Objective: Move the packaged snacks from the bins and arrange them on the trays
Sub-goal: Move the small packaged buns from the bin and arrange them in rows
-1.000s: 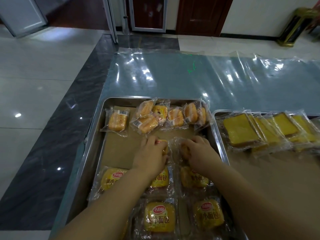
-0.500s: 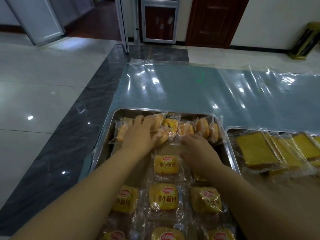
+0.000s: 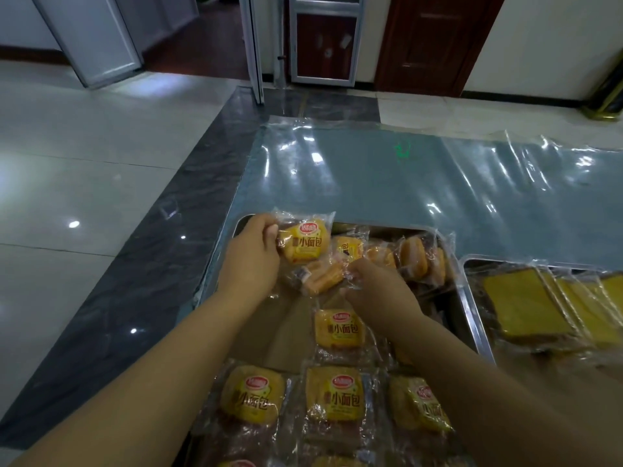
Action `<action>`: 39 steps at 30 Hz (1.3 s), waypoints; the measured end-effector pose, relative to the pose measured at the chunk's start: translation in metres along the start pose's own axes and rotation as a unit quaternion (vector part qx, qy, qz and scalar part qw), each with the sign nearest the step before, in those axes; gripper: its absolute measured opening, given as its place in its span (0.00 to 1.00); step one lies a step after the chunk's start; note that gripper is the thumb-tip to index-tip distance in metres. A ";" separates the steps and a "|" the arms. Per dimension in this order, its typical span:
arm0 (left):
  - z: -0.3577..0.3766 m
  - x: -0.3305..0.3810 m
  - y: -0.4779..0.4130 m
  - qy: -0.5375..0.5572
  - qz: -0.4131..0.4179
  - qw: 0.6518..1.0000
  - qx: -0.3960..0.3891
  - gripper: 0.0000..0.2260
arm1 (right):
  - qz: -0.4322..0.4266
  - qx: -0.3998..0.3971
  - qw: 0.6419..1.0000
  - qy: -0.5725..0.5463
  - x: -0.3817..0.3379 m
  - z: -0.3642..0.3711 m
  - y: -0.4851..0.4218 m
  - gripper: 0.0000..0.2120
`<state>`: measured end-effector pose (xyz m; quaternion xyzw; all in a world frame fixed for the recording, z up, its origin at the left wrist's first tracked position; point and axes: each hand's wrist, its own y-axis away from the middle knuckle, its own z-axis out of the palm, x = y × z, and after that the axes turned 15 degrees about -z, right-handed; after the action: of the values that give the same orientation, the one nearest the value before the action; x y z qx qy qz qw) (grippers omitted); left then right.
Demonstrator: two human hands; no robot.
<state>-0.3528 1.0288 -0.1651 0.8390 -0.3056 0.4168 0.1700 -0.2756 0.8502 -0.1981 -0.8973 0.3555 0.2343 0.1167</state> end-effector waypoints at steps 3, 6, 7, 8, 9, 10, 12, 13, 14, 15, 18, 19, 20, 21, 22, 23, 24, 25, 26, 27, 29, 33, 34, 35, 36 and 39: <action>-0.016 -0.015 0.015 -0.005 -0.006 1.000 -0.012 0.09 | 0.005 0.012 1.000 -0.003 -0.003 0.002 -0.008 0.18; -0.029 -0.035 0.029 -0.079 -0.011 0.996 -0.043 0.13 | 0.010 0.005 1.000 -0.013 -0.003 0.004 -0.016 0.18; -0.032 -0.041 0.033 -0.116 -0.016 0.991 -0.058 0.14 | 0.010 0.001 1.000 -0.011 -0.003 0.006 -0.018 0.18; -0.033 -0.046 0.036 -0.151 -0.020 0.985 -0.078 0.14 | 0.012 -0.006 1.000 -0.008 -0.004 0.007 -0.020 0.18; -0.034 -0.052 0.039 -0.180 -0.020 0.978 -0.100 0.14 | 0.016 -0.014 1.000 -0.006 -0.005 0.009 -0.022 0.19; -0.033 -0.056 0.042 -0.204 -0.016 0.972 -0.119 0.14 | 0.020 -0.023 1.000 -0.005 -0.006 0.010 -0.024 0.20; -0.031 -0.062 0.046 -0.231 -0.007 0.963 -0.138 0.15 | 0.027 -0.036 0.999 0.002 -0.009 0.013 -0.026 0.21; -0.030 -0.064 0.048 -0.234 -0.002 0.963 -0.134 0.16 | 0.031 -0.041 0.999 0.006 -0.010 0.014 -0.027 0.22; -0.029 -0.066 0.049 -0.232 0.008 0.966 -0.116 0.17 | 0.035 -0.043 0.998 0.009 -0.011 0.015 -0.028 0.23; -0.028 -0.068 0.051 -0.231 0.022 0.969 -0.085 0.19 | 0.041 -0.045 0.998 0.008 -0.012 0.015 -0.029 0.24; -0.023 -0.068 0.057 -0.245 0.100 0.964 -0.014 0.17 | 0.058 -0.049 0.997 0.004 -0.013 0.017 -0.030 0.25; -0.021 -0.068 0.059 -0.261 0.121 0.957 -0.025 0.17 | 0.063 -0.049 0.997 0.003 -0.013 0.017 -0.031 0.26; -0.019 -0.070 0.061 -0.274 0.129 0.952 -0.053 0.17 | 0.070 -0.047 0.996 0.001 -0.014 0.018 -0.031 0.27; -0.016 -0.071 0.064 -0.281 0.123 0.948 -0.086 0.18 | 0.076 -0.044 0.996 -0.003 -0.015 0.019 -0.032 0.28; -0.013 -0.074 0.065 -0.284 0.110 0.946 -0.112 0.19 | 0.083 -0.040 0.996 -0.007 -0.016 0.020 -0.032 0.29; -0.012 -0.076 0.066 -0.285 0.101 0.945 -0.124 0.19 | 0.089 -0.036 0.995 -0.012 -0.017 0.021 -0.033 0.30; -0.011 -0.078 0.067 -0.282 0.098 0.946 -0.124 0.19 | 0.093 -0.031 0.995 -0.016 -0.018 0.022 -0.033 0.31; -0.010 -0.079 0.067 -0.277 0.098 0.948 -0.120 0.19 | 0.096 -0.028 0.995 -0.018 -0.020 0.023 -0.033 0.31; -0.010 -0.079 0.066 -0.275 0.100 0.949 -0.117 0.19 | 0.100 -0.026 0.995 -0.018 -0.021 0.024 -0.034 0.31; -0.010 -0.080 0.066 -0.276 0.101 0.949 -0.118 0.19 | 0.105 -0.024 0.994 -0.020 -0.023 0.025 -0.034 0.32; -0.011 -0.080 0.064 -0.283 0.104 0.945 -0.127 0.20 | 0.122 -0.017 0.992 -0.028 -0.025 0.026 -0.035 0.33; -0.016 -0.076 0.056 -0.273 0.117 0.948 -0.118 0.19 | 0.148 0.016 0.985 -0.091 -0.025 0.024 -0.037 0.36; -0.017 -0.072 0.053 -0.260 0.122 0.953 -0.100 0.17 | 0.154 0.026 0.982 -0.110 -0.024 0.023 -0.038 0.36; -0.018 -0.068 0.048 -0.251 0.122 0.957 -0.078 0.16 | 0.158 0.038 0.978 -0.129 -0.024 0.023 -0.039 0.35; -0.019 -0.063 0.043 -0.248 0.119 0.960 -0.057 0.15 | 0.158 0.050 0.976 -0.143 -0.023 0.022 -0.040 0.34; -0.018 -0.053 0.023 -0.302 0.107 0.947 -0.033 0.20 | 0.138 0.069 0.976 -0.154 -0.020 0.020 -0.042 0.30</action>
<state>-0.4036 1.0405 -0.1959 0.8822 -0.4437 0.1492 0.0516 -0.2658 0.8995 -0.2036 -0.7826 0.4689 0.3586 0.1979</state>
